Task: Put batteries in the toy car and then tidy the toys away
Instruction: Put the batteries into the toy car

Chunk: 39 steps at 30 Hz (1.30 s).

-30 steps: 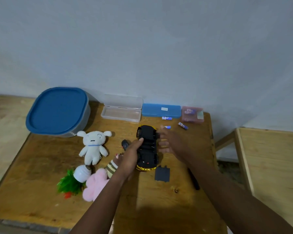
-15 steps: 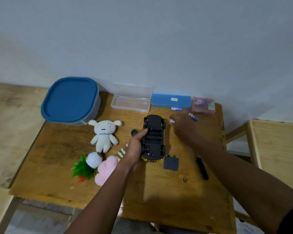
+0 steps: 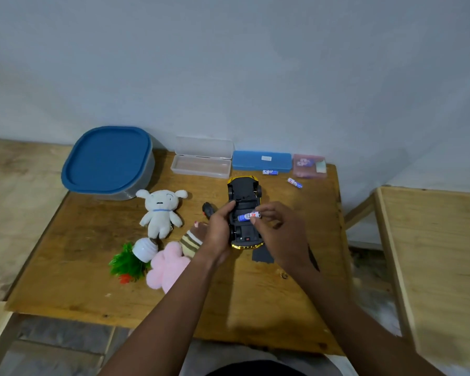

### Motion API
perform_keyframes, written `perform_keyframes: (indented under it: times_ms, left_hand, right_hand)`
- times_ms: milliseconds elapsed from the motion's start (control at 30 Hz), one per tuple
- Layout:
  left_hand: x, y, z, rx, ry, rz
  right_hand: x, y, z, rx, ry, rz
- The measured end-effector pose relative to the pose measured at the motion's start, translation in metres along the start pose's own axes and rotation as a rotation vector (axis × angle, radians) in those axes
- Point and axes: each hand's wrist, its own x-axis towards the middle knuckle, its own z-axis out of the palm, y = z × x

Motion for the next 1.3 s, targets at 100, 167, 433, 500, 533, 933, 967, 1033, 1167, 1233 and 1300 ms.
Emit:
perform_keyframes:
  times_ms: [100, 167, 433, 500, 533, 933, 967, 1033, 1167, 1233, 1300]
  left_hand:
    - [-0.003, 0.000, 0.007, -0.001, -0.016, 0.018]
    - [-0.006, 0.001, 0.011, -0.004, -0.016, 0.040]
    - [-0.011, 0.004, 0.024, -0.031, 0.004, 0.082]
    - [-0.010, 0.005, 0.026, -0.034, -0.007, 0.085]
    - [-0.010, 0.006, 0.027, -0.035, -0.013, 0.085]
    - [0.018, 0.012, 0.028, 0.008, 0.024, 0.095]
    - [0.022, 0.013, 0.028, 0.004, 0.025, 0.097]
    - [0.026, 0.016, 0.028, 0.005, 0.036, 0.092]
    - [0.041, 0.018, 0.024, 0.004, 0.087, 0.058]
    - [0.052, 0.019, 0.020, 0.021, 0.113, 0.048]
    - [0.061, 0.020, 0.014, 0.029, 0.137, 0.042]
  right_hand:
    - [0.000, 0.005, 0.000, -0.056, 0.039, -0.048]
    - [0.001, 0.003, -0.003, -0.123, 0.051, -0.079]
    - [0.007, -0.001, -0.006, -0.259, 0.125, -0.219]
    - [0.006, 0.000, -0.004, -0.298, 0.153, -0.219]
    - [0.004, 0.001, -0.003, -0.313, 0.164, -0.225]
    - [0.020, 0.018, -0.004, -0.726, 0.112, -0.441]
    - [0.024, 0.018, -0.004, -0.766, 0.092, -0.450]
    - [0.030, 0.019, -0.003, -0.817, 0.079, -0.475]
    - [0.050, 0.029, 0.001, -0.776, 0.006, -0.439]
    - [0.069, 0.039, 0.000, -0.666, -0.056, -0.359]
    - [0.093, 0.054, -0.006, -0.623, 0.001, -0.289]
